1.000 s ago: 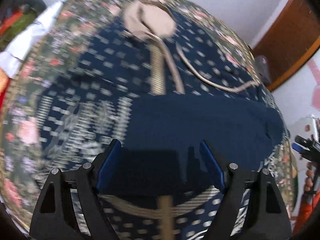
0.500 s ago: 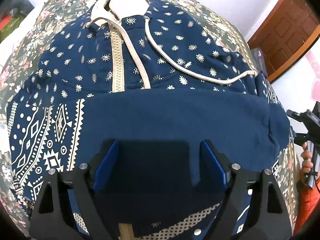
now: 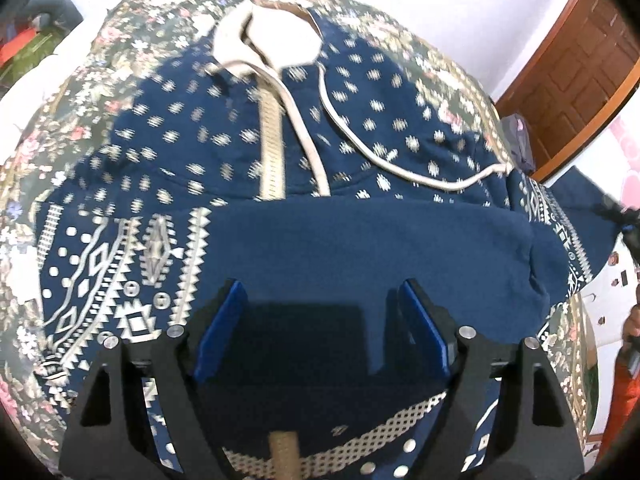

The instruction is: Fold large clothes

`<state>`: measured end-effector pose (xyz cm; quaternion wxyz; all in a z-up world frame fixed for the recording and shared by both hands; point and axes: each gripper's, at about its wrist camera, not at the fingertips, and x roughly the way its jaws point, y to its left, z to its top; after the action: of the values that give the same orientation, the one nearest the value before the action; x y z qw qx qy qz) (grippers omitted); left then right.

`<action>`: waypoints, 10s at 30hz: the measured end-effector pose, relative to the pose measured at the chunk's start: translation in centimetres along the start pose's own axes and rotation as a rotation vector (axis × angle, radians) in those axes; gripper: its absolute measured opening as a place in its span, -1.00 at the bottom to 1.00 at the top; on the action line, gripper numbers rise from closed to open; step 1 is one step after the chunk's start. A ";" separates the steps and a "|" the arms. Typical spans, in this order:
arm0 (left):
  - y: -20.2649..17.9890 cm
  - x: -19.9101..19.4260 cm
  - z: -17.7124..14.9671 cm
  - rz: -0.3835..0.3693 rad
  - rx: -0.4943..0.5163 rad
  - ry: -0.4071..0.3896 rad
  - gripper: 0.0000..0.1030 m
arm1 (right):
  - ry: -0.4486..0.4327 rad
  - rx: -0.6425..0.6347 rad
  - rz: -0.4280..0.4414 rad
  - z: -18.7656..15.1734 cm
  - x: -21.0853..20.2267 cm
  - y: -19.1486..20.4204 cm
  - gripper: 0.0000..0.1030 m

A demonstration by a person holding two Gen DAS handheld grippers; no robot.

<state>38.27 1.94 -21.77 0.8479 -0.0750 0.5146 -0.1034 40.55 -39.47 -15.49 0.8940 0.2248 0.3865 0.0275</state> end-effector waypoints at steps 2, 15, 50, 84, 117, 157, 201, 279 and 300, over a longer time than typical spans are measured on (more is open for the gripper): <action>0.6 -1.2 -0.1 -0.013 -0.007 -0.023 0.51 | -0.014 -0.032 0.072 0.5 -1.0 2.7 -0.87; 3.0 -8.8 -1.6 -0.049 0.018 -0.126 0.51 | 0.197 -0.303 0.207 -8.2 4.0 18.2 -0.86; -11.1 -1.7 0.1 0.009 0.304 0.016 0.51 | 0.331 -0.430 -0.057 -12.9 -1.3 5.9 -0.85; -18.9 -6.4 4.2 -0.026 0.496 -0.185 -0.91 | 0.259 -0.360 -0.087 -9.5 -2.7 3.6 -0.85; 6.8 -6.3 -9.5 0.113 0.156 0.038 0.23 | 0.258 -0.611 -0.363 -12.3 6.8 10.9 0.43; 13.5 -7.5 -2.8 0.208 -0.040 -0.197 -0.85 | 0.357 -0.508 -0.216 -14.1 8.2 12.5 0.50; 16.6 2.8 12.0 0.138 -0.135 -0.030 0.25 | 0.443 -0.285 0.078 -2.0 22.5 21.8 0.50; 16.5 3.6 7.2 0.039 -0.079 0.039 0.10 | 0.364 -0.950 -0.210 -12.4 25.1 33.9 -0.83; 19.1 -0.4 8.2 0.061 -0.130 -0.035 0.10 | 0.355 -0.741 -0.088 -9.2 22.1 34.5 -0.82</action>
<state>47.25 20.65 -22.12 0.8528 -0.1162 0.5073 -0.0426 53.84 -0.09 -21.39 0.8344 -0.1372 0.5077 0.1649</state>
